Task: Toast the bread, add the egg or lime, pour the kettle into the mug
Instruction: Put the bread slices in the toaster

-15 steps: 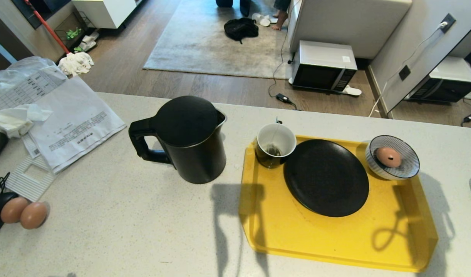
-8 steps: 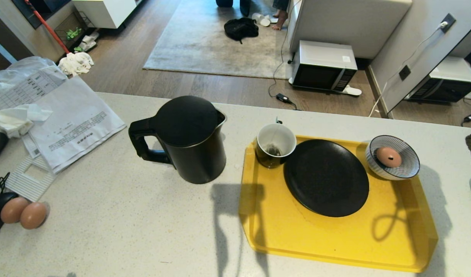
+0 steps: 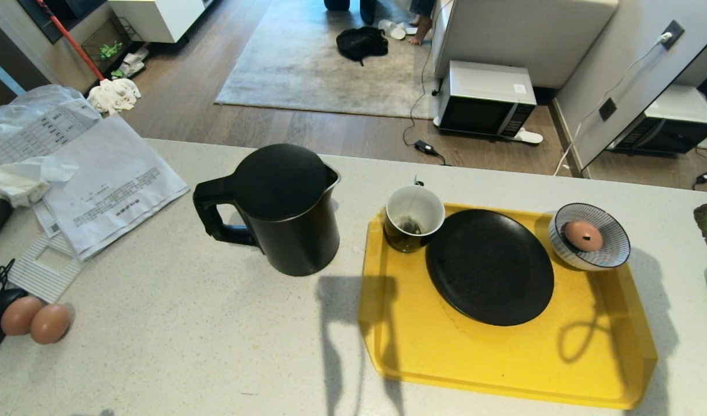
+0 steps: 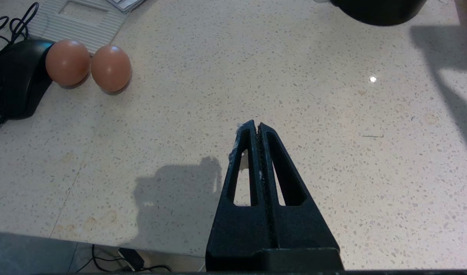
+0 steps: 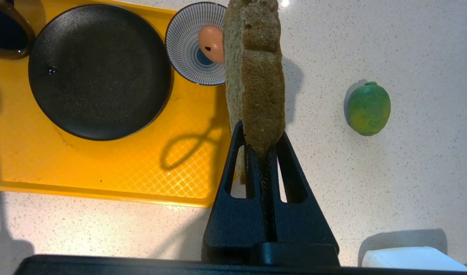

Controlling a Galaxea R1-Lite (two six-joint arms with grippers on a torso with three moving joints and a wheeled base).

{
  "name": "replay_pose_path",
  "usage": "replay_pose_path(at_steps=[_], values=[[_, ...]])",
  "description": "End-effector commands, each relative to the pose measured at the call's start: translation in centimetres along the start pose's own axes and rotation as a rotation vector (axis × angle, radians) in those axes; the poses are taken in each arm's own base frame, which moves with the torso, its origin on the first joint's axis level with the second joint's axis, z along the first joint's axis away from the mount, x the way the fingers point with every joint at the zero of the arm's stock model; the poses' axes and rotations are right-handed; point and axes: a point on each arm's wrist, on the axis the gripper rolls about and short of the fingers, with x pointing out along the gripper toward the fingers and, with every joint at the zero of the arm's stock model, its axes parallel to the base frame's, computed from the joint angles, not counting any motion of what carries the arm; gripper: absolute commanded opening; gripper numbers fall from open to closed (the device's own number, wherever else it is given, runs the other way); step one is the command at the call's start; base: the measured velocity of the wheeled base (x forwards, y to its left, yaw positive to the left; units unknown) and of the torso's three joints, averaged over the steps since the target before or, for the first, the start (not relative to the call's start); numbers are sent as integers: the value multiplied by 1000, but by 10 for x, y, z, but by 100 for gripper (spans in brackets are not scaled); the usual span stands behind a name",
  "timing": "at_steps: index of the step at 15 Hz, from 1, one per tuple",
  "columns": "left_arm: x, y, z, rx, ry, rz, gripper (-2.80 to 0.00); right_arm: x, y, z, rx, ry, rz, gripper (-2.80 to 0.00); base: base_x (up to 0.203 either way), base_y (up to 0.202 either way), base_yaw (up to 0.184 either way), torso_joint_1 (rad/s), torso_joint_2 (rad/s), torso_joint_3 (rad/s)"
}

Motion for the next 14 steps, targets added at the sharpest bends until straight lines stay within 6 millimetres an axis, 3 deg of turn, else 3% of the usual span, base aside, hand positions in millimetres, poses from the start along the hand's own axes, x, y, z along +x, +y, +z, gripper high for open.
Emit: replay_pose_path(at_steps=[1,6,14], values=[[0,0,0,0,0,1,-280,1,0,-1,1,7,2,-280,0,0,0,0,0,0],[0,0,0,0,-1,0,-280,2,0,-2,2,14,7,-280,-19,0,0,3,2,0],[0,0,0,0,-1,1,-280,0,0,-2,1,8,7,-280,-191,0,0,-1,1,3]])
